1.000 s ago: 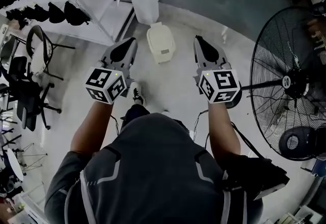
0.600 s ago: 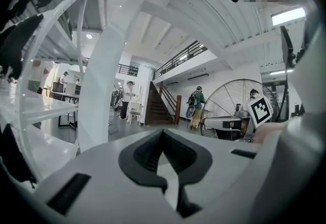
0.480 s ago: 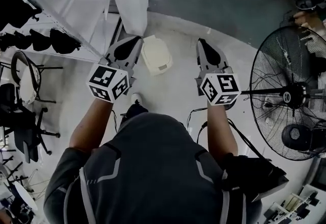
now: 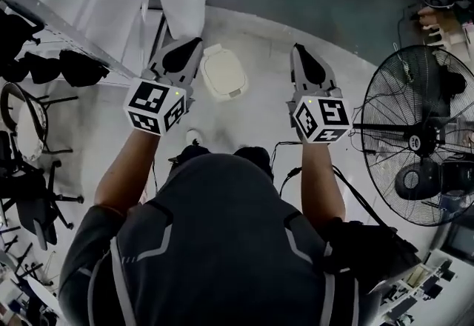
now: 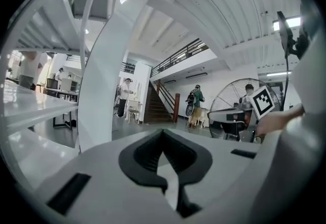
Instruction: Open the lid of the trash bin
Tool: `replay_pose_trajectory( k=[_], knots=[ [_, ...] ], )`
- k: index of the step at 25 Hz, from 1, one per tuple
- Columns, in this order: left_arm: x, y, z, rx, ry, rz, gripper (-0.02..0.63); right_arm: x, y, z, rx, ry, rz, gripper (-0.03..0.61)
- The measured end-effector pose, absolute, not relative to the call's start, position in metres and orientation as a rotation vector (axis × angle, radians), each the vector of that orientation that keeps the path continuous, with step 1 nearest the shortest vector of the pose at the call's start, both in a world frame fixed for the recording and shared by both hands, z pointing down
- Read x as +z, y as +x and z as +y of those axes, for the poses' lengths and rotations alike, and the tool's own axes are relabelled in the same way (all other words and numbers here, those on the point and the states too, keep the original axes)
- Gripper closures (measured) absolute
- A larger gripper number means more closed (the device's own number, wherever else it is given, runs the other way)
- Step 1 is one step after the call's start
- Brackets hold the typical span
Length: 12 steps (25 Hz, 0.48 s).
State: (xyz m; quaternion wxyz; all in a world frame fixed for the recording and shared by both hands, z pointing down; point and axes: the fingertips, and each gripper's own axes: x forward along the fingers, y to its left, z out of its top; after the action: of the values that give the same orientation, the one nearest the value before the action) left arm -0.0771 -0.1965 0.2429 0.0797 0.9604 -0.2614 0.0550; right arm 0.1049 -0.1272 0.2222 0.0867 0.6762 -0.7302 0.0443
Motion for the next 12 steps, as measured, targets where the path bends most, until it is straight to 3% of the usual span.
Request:
replay_pose_trajectory(
  k=[12],
  knots=[
    [0.325, -0.058, -0.221, 0.285, 2.746, -0.973, 0.604, 0.305, 0.137, -0.179, 0.241, 1.812, -2.234, 0.552]
  ],
)
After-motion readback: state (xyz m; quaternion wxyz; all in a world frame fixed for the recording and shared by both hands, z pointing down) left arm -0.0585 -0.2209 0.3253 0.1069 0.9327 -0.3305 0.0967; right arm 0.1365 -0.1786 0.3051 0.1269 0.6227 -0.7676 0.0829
